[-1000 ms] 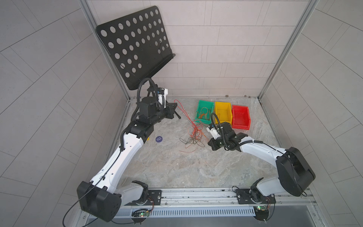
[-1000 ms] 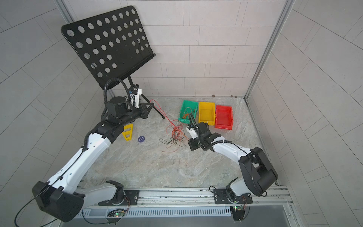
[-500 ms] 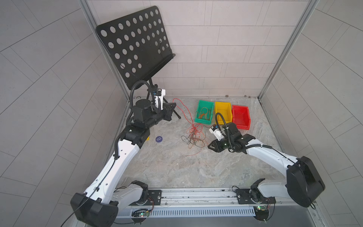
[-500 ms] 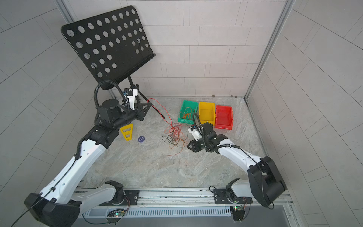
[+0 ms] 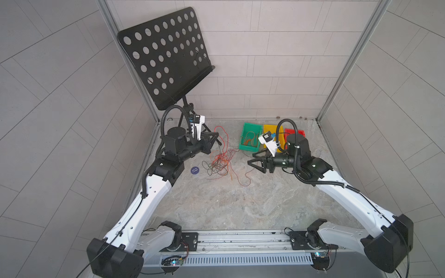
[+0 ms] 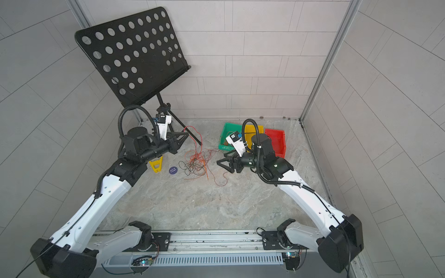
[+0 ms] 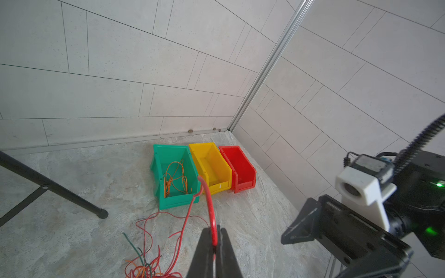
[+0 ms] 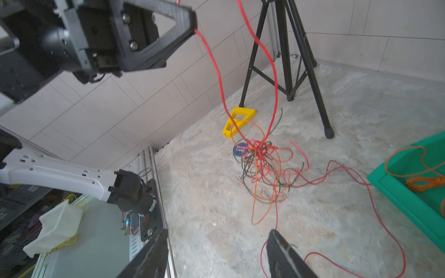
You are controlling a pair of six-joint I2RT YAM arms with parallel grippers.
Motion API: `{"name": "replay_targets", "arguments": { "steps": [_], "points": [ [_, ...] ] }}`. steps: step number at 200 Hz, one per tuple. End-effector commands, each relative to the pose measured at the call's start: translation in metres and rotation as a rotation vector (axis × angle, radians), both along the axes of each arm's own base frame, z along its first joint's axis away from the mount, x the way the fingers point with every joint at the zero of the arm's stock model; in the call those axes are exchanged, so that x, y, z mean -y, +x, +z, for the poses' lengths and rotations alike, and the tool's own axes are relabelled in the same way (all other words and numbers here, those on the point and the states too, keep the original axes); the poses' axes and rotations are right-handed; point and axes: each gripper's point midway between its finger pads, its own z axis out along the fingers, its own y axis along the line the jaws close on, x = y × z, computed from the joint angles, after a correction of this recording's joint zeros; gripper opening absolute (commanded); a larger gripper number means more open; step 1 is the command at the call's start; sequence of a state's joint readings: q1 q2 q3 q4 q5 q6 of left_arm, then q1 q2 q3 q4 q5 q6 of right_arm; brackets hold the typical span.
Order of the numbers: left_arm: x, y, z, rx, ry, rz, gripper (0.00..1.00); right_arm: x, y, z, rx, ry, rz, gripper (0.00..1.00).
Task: Untangle and sort cables by color
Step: Untie the cable.
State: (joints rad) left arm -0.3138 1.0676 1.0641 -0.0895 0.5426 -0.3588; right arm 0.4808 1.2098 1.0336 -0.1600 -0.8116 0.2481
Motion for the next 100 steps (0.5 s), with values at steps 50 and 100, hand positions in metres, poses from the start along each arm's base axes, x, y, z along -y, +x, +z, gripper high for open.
{"name": "replay_targets", "arguments": {
  "steps": [50, 100],
  "points": [
    [-0.001, -0.007, 0.028, 0.083, -0.055, -0.013, 0.00, -0.082, 0.066, -0.065, -0.015, -0.005, -0.028, 0.72],
    [0.003, -0.004, 0.046, 0.100, -0.097, -0.029, 0.00, -0.109, 0.075, -0.131, -0.163, -0.004, -0.007, 0.34]
  ]
}}
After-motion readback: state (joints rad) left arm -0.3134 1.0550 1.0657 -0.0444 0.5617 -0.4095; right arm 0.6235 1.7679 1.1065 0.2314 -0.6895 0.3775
